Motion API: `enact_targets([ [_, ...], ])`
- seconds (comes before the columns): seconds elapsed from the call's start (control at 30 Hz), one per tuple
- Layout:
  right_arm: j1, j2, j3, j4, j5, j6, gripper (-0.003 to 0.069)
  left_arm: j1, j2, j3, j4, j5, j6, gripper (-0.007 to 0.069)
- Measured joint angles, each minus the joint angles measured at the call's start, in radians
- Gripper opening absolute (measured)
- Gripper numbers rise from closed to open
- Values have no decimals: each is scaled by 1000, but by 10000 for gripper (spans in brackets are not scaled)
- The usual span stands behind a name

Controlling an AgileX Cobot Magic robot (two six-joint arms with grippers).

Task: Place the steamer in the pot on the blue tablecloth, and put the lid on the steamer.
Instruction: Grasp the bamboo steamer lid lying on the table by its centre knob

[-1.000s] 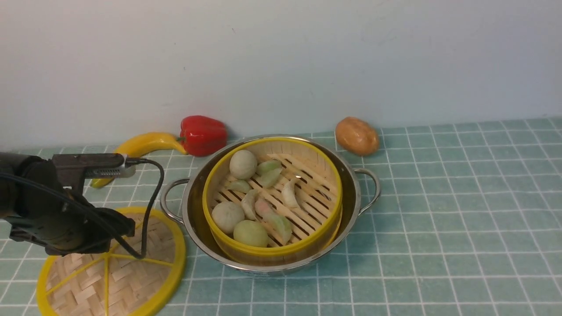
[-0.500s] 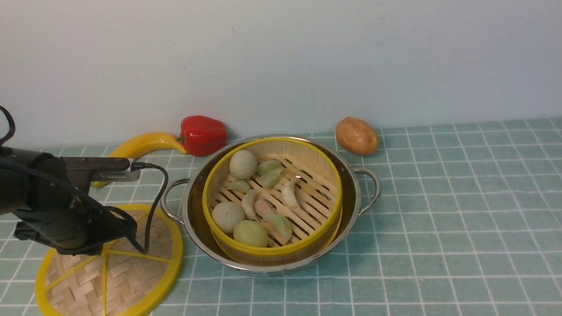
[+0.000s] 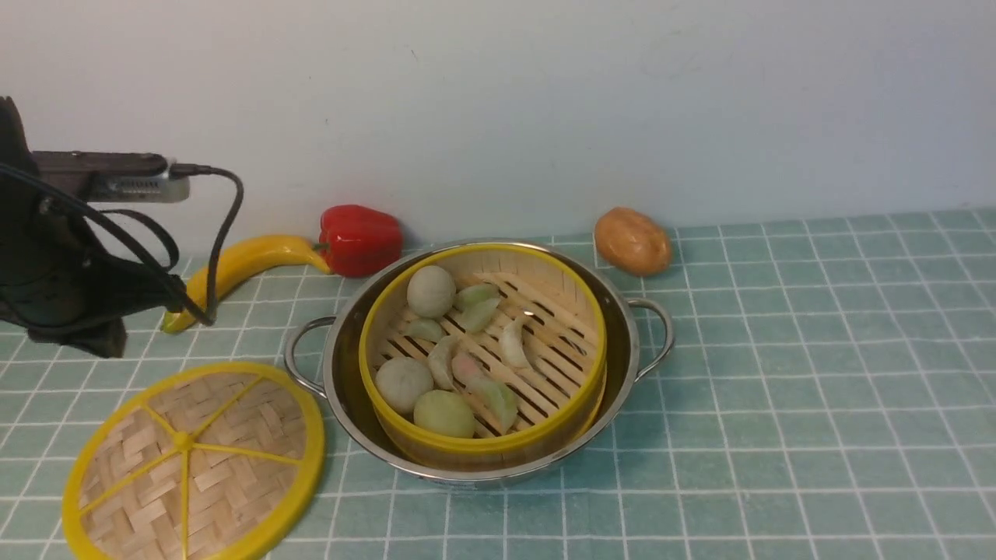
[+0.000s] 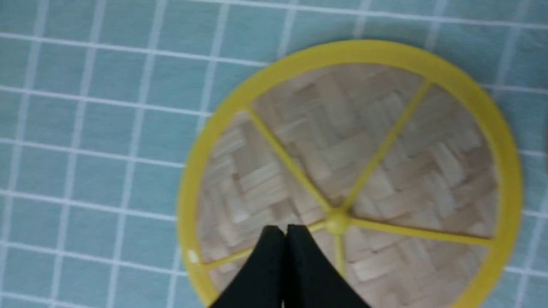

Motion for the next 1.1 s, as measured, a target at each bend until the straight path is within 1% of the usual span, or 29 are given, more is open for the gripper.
enact_targets([
  [0.03,0,0,0,0,0,2,387,-1,10,0,-57,-1,50,-8],
  [0.07,0,0,0,0,0,2,387,-1,17,0,-71,-1,64,-8],
  [0.2,0,0,0,0,0,2,387,-1,47,0,-84,-1,69,4],
  [0.27,0,0,0,0,0,2,387,-1,67,0,-88,-1,67,23],
  [0.3,0,0,0,0,0,2,387,-1,88,0,-95,2,61,52],
  [0.33,0,0,0,0,0,2,387,-1,91,0,-90,2,61,57],
  [0.37,0,0,0,0,0,2,387,-1,108,0,-90,3,59,83],
  [0.4,0,0,0,0,0,2,387,-1,135,0,-90,5,56,134],
  [0.47,0,0,0,0,0,2,387,-1,148,0,-89,5,54,179],
  [0.53,0,0,0,0,0,2,387,-1,170,0,-95,5,52,283],
  [0.57,0,0,0,0,0,2,387,-1,172,0,-95,5,52,292],
  [0.6,0,0,0,-1,0,2,387,-1,179,0,-95,5,51,358],
  [0.7,0,0,0,-1,0,1,387,-1,188,0,-89,5,51,427],
  [0.77,0,0,0,-1,0,1,387,-1,191,0,-89,5,50,443],
  [0.87,0,0,0,-1,0,1,387,-1,195,0,-89,7,43,437],
  [0.93,0,0,0,-1,0,1,387,-1,197,0,-86,9,40,409],
  [0.97,0,0,0,-1,0,1,387,-1,197,0,-86,9,39,409],
  [1.1,0,0,0,-2,0,0,387,-1,200,0,-72,9,34,325],
])
